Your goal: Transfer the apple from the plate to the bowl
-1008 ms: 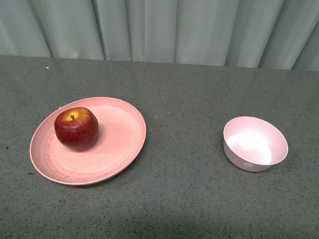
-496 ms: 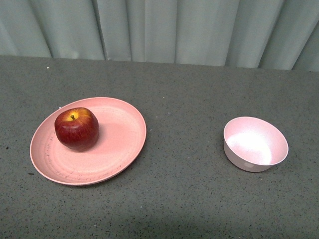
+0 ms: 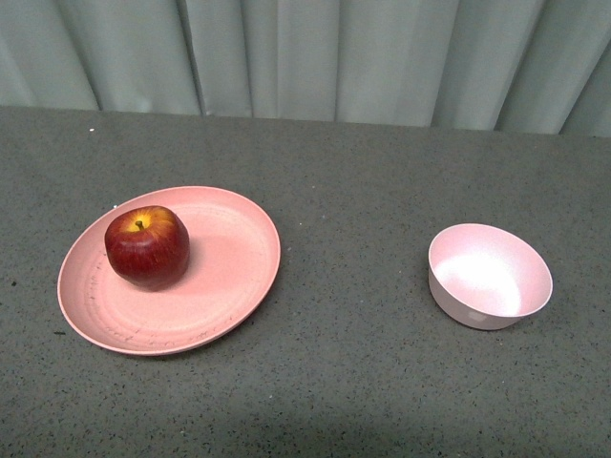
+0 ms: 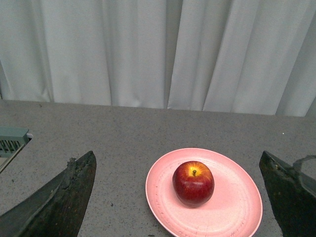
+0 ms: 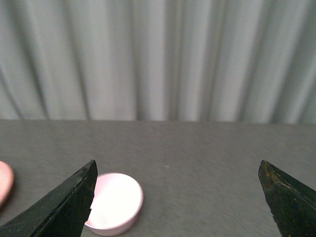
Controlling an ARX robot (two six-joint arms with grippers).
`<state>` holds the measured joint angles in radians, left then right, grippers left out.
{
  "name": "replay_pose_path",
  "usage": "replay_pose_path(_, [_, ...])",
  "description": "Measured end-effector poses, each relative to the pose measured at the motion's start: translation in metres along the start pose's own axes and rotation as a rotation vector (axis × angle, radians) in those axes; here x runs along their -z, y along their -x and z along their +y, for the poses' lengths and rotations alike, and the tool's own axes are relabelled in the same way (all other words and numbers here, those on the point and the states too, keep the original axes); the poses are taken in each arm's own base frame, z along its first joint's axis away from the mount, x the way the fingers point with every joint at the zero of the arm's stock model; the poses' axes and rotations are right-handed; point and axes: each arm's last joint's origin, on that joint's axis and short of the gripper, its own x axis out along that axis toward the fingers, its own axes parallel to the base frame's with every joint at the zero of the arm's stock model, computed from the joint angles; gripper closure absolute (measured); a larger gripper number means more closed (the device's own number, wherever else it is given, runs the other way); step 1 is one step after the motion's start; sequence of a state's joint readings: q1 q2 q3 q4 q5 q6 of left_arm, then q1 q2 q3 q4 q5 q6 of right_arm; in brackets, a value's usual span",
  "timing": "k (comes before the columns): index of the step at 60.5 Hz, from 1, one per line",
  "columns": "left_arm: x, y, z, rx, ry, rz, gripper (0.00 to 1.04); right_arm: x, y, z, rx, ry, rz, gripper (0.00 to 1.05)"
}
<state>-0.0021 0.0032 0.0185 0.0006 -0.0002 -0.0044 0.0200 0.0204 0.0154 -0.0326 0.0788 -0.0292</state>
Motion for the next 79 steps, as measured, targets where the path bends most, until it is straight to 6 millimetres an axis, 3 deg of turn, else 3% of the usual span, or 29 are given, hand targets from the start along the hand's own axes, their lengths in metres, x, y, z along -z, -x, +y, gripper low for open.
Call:
replay_pose_path(4, [0.0,0.0,0.0,0.0,0.0,0.0,0.07,0.004,-0.006,-0.001,0.122,0.066,0.126,0.09])
replay_pose_path(11, [0.0,0.0,0.0,0.0,0.0,0.0,0.07,0.005,-0.021,0.002,0.052,0.086,0.21,0.09])
replay_pose_path(16, [0.0,0.0,0.0,0.0,0.0,0.0,0.07,-0.002,-0.043,0.008,-0.052,0.101,0.256,0.09])
replay_pose_path(21, [0.0,0.0,0.0,0.0,0.0,0.0,0.07,-0.006,-0.077,0.019,-0.156,0.137,0.334,0.09])
replay_pose_path(31, [0.0,0.0,0.0,0.0,0.0,0.0,0.07,0.013,-0.124,0.035,-0.258,0.22,0.499,0.09])
replay_pose_path(48, [0.0,0.0,0.0,0.0,0.0,0.0,0.07,0.043,-0.182,0.065,-0.402,0.293,0.69,0.09])
replay_pose_path(79, [0.0,0.0,0.0,0.0,0.0,0.0,0.07,0.083,-0.222,0.116,-0.539,0.375,0.843,0.09])
